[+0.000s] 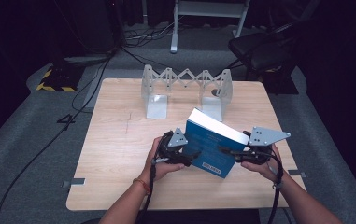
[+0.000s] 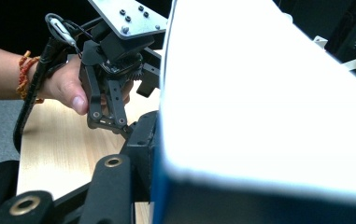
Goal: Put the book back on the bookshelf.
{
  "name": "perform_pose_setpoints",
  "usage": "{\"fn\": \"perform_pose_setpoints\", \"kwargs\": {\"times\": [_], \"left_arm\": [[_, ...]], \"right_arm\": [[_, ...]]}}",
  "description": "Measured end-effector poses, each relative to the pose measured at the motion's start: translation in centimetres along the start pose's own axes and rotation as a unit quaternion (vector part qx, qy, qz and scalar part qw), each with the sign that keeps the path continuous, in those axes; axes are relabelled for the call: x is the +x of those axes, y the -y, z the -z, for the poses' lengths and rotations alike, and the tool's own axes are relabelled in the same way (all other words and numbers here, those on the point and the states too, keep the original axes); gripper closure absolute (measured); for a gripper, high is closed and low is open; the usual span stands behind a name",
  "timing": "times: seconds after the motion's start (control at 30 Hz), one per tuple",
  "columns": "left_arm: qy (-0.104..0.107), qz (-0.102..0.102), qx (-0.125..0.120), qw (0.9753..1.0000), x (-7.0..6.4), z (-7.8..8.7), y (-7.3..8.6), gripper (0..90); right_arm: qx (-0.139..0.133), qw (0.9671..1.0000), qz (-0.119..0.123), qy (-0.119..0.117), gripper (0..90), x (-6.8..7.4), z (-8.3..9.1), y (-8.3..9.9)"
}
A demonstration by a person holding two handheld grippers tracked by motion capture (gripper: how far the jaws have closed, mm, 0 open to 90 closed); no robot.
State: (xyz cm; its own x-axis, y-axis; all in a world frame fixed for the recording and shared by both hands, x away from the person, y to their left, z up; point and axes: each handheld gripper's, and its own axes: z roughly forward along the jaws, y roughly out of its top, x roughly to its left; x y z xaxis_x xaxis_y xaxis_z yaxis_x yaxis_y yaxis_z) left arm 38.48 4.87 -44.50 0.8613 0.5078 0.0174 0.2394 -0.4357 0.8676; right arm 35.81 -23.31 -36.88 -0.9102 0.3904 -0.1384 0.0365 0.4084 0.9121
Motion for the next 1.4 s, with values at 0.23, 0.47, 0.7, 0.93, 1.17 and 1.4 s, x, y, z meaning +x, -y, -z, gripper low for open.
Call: {"fn": "perform_pose_setpoints", "kwargs": {"times": [0.23, 0.47, 0.7, 0.93, 1.17, 1.4], "left_arm": [[-0.013, -0.004, 0.021, 0.9997, -0.4, 1.7, 0.8, 29.6], [-0.072, 0.049, 0.098, 0.9914, 1.0, 6.7, 6.8, 22.3], [-0.129, 0.088, 0.148, 0.9766, 2.3, 8.9, 10.4, 17.2], [-0.118, 0.148, 0.149, 0.9706, 2.9, 9.3, 11.8, 17.3], [-0.127, 0.118, 0.142, 0.9746, 2.6, 9.1, 12.1, 15.5], [-0.128, 0.115, 0.143, 0.9746, 2.6, 9.1, 12.1, 15.2]], "right_arm": [[0.005, 0.9998, -0.013, -0.014, 59.9, 0.1, -0.1, -0.3], [0.003, 0.9996, -0.023, -0.014, 61.0, 0.2, 0.0, -0.3], [0.002, 0.9996, -0.027, -0.008, 61.0, 0.2, 0.0, -0.2], [-0.009, 0.9992, -0.039, -0.002, 60.8, 0.0, 0.0, 0.1], [-0.008, 0.9994, -0.034, -0.008, 61.2, -0.1, 0.0, 0.0], [-0.005, 0.9992, -0.039, -0.005, 61.5, -0.6, 0.0, 0.0]]}}
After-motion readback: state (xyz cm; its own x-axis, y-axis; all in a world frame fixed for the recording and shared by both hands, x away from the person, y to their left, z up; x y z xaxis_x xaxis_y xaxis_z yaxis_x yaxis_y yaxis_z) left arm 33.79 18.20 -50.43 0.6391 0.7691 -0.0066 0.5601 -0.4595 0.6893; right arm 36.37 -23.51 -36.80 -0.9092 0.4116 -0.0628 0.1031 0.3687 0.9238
